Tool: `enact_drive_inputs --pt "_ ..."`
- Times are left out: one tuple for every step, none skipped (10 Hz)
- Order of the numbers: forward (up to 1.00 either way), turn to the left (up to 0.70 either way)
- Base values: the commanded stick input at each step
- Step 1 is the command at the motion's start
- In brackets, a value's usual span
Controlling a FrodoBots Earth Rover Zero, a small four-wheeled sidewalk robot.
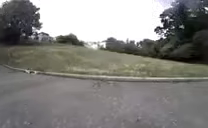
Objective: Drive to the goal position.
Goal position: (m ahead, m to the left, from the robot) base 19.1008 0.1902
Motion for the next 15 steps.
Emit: enact_drive_inputs --pt "0.0 -0.46" --pt "0.0 -0.21" --pt "0.0 0.0" --pt "0.0 0.0" --pt "0.0 0.0" --pt "0.0 0.0" --pt "0.0 0.0" --pt "0.0 0.0" --pt "0.0 0.0" --pt "0.0 0.0" --pt "0.0 0.0" --pt "0.0 -0.07" --pt "0.0 -0.36" --pt "0.0 -0.7" --pt "0.0 -0.7"
